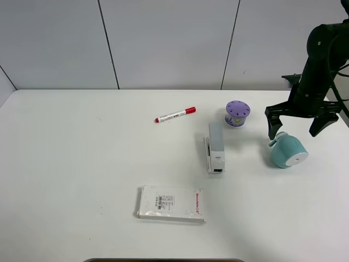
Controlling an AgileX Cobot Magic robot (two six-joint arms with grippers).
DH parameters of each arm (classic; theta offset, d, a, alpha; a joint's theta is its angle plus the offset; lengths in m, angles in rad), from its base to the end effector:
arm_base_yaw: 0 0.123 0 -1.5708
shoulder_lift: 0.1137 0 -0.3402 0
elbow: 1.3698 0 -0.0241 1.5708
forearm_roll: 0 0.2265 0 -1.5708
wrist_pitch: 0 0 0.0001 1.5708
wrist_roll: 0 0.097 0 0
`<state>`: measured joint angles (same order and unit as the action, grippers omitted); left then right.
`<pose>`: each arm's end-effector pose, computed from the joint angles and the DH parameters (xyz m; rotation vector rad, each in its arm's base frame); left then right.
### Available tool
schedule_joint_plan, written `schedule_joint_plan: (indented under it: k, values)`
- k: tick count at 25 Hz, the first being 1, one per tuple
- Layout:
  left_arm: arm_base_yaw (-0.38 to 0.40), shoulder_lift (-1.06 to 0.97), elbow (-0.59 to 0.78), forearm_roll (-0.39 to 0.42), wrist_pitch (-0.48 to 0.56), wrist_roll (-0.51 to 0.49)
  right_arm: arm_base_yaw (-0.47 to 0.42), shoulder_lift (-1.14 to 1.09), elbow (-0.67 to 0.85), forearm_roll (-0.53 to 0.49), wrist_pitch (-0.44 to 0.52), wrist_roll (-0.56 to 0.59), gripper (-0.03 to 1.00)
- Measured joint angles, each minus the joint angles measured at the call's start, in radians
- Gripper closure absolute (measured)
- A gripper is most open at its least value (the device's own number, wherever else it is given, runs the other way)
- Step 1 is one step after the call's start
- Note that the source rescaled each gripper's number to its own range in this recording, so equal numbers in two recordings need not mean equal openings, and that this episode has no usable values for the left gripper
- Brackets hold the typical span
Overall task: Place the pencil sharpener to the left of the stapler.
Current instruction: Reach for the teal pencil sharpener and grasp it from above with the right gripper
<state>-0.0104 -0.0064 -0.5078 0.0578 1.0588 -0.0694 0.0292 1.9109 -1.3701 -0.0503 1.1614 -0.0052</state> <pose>-0.0782 0.0057 0.2647 -0.0629 2.0258 0.0186 0.3590 0.0060 0.2544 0.0858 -3.0960 0.0716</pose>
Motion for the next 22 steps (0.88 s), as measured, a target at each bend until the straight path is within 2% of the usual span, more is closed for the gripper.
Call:
schedule_joint_plan:
  k: [8,22]
  values:
    - [0.0,0.0,0.0,0.0,0.0,0.0,-0.041,0.053,0.0,0.008,-0.005,0.0,0.0]
    - [0.0,0.0,0.0,0.0,0.0,0.0,-0.041,0.117,0.0,0.05,-0.032,-0.019,0.01]
